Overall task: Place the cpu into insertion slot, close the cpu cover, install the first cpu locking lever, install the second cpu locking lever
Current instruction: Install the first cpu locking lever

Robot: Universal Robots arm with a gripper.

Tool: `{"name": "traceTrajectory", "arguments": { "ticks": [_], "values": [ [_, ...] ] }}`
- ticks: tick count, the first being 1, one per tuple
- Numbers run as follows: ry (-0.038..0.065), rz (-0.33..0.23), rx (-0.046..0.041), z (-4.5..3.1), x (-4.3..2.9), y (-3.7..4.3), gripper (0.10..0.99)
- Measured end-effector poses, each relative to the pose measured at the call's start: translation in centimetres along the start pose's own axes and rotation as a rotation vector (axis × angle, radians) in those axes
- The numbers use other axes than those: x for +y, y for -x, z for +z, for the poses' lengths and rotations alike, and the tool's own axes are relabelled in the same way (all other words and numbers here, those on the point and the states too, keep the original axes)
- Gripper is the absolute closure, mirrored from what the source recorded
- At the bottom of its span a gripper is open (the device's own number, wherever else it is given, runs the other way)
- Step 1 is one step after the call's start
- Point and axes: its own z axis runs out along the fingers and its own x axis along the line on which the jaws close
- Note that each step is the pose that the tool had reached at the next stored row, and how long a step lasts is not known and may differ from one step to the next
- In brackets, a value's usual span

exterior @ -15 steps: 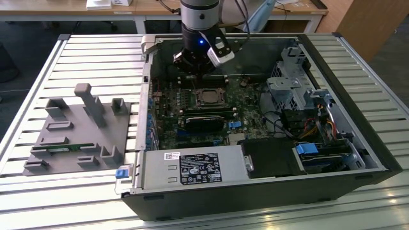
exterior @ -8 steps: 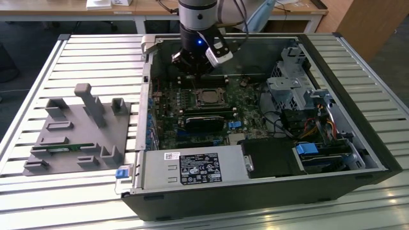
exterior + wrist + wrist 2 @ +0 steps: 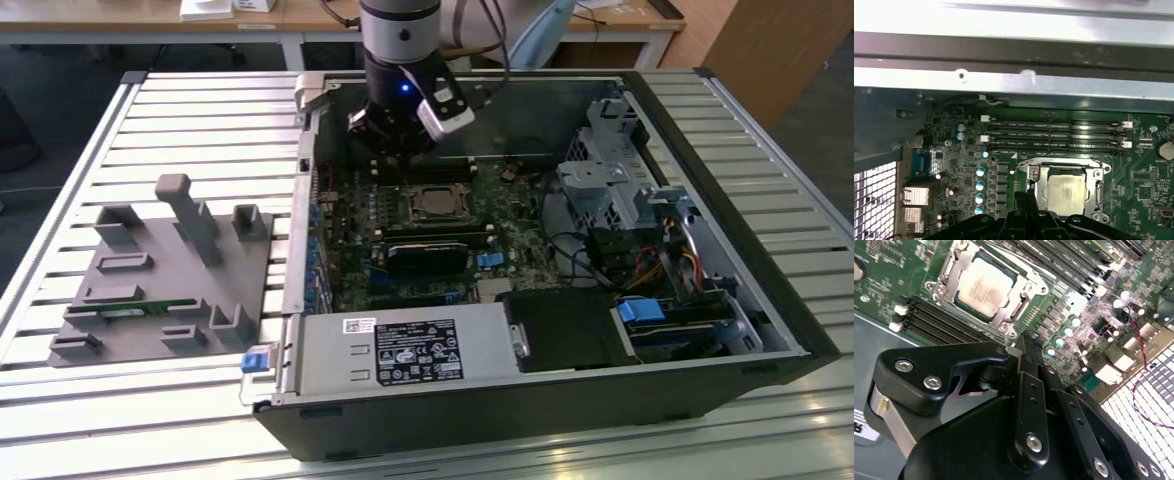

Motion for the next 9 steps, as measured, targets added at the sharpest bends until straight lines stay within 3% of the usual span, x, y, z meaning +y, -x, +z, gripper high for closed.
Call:
{"name": "traceTrajectory", "arguments": {
  "ticks": [5,9],
  "values": [
    [0.001,0.000,0.0000,-0.02,0.01,-0.78,0.965],
    [0.001,0.000,0.0000,-0.03,0.02,-0.94,0.965]
  ]
}}
